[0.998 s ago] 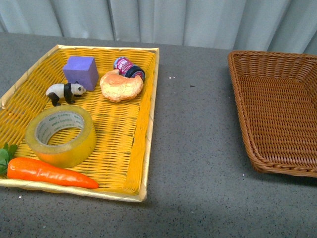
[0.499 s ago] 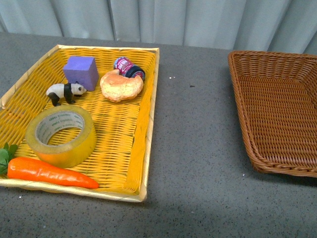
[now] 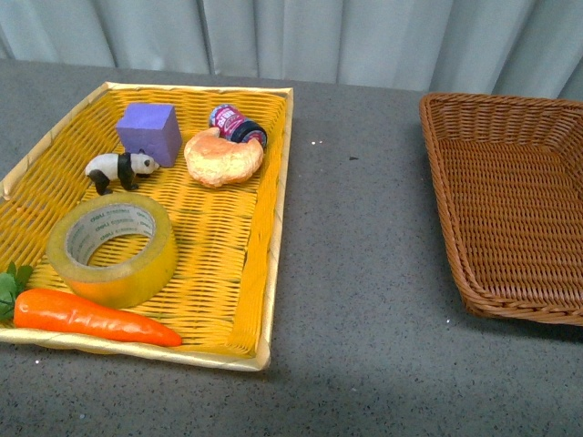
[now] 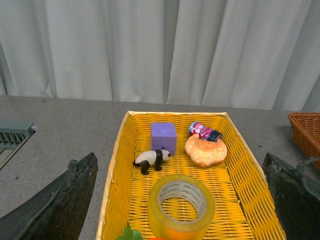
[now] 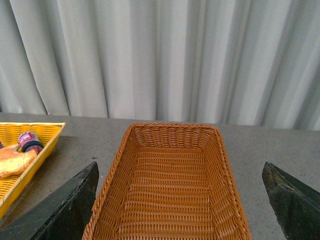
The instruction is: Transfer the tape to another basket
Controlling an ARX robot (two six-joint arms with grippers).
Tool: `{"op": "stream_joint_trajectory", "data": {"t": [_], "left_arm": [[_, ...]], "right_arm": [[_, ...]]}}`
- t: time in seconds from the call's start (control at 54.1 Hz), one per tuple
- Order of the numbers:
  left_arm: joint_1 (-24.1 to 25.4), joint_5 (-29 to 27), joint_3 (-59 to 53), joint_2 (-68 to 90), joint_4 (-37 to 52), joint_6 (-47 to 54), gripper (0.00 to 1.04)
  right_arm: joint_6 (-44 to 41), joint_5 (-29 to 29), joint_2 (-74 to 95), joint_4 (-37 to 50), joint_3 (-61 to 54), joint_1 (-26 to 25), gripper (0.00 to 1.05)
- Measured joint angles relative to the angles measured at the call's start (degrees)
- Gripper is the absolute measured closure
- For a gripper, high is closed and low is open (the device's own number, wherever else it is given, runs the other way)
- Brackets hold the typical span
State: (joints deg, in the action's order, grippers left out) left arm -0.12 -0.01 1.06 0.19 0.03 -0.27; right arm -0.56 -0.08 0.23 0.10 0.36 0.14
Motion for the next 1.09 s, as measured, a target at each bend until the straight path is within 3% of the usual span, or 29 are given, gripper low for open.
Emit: {"op": "stream_joint_trajectory", "data": {"t": [0.61, 0.684, 0.758, 0.961, 1.091], "left_arm": [[0.0, 0.0, 0.0, 0.0, 0.0, 0.0, 0.07], [-0.5, -4.0, 1.5, 2.6, -5.0, -1.4, 0.07], [0.1, -5.8, 2.8, 9.7, -6.9, -3.4, 0.07], [-0.3, -7.2, 8.5, 42.7, 12.3, -9.7, 0.07], [-1.5, -7.9, 14.6, 60.9, 16.5, -13.9, 0.07]], "right_arm": [[0.0, 0.0, 0.0, 0.0, 0.0, 0.0, 0.09], [0.0, 0.0, 0.0, 0.0, 0.0, 0.0, 0.09], [0.0, 0.0, 0.0, 0.0, 0.0, 0.0, 0.09], [0.0, 0.0, 0.0, 0.0, 0.0, 0.0, 0.09], [0.0, 0.0, 0.0, 0.0, 0.0, 0.0, 0.09]]}}
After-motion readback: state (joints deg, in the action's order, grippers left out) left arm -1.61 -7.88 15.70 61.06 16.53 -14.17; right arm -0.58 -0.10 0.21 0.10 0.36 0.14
